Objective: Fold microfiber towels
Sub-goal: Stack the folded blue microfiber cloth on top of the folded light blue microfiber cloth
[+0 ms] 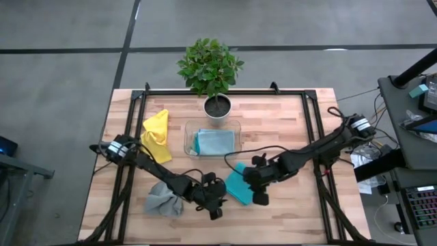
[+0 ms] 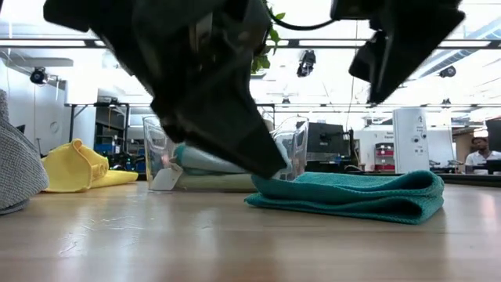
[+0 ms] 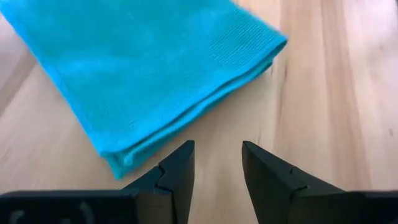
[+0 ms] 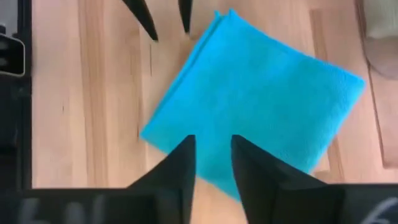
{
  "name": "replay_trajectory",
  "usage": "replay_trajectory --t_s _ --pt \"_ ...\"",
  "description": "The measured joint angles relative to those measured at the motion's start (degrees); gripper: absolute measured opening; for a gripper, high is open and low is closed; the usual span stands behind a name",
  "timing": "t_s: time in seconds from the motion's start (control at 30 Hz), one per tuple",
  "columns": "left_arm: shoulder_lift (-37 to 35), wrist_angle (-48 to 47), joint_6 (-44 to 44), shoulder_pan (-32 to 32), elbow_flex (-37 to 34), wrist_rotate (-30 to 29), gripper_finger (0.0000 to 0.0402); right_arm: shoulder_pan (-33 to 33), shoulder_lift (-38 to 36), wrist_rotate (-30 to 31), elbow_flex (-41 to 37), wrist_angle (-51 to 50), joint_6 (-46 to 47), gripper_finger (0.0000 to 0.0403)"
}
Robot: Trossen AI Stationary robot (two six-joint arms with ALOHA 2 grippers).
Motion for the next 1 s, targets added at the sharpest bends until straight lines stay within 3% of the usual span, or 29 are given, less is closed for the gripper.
replay_trajectory --t_s 0.17,0.3,0.6,1.0 --pt "-1.3 0.1 1.2 0.0 0.3 -0.3 0.0118 -0.1 -5.6 2.5 -7.3 5.6 3.1 0.0057" --pt "-1.8 0.0 1.2 0.2 0.3 -0.3 0.0118 -1.1 -9.8 2.4 -12.0 10.5 6.5 0.0064" --pt "-4.4 0.0 1.2 1.2 0.5 -0.4 0.0118 -4.0 -14.2 2.9 -22.0 20.1 12.8 0.0163" --pt "-7.6 0.0 1.5 3.0 0.2 -0.5 0.0118 -9.3 -7.9 4.7 -28.3 29.8 15.7 0.0265"
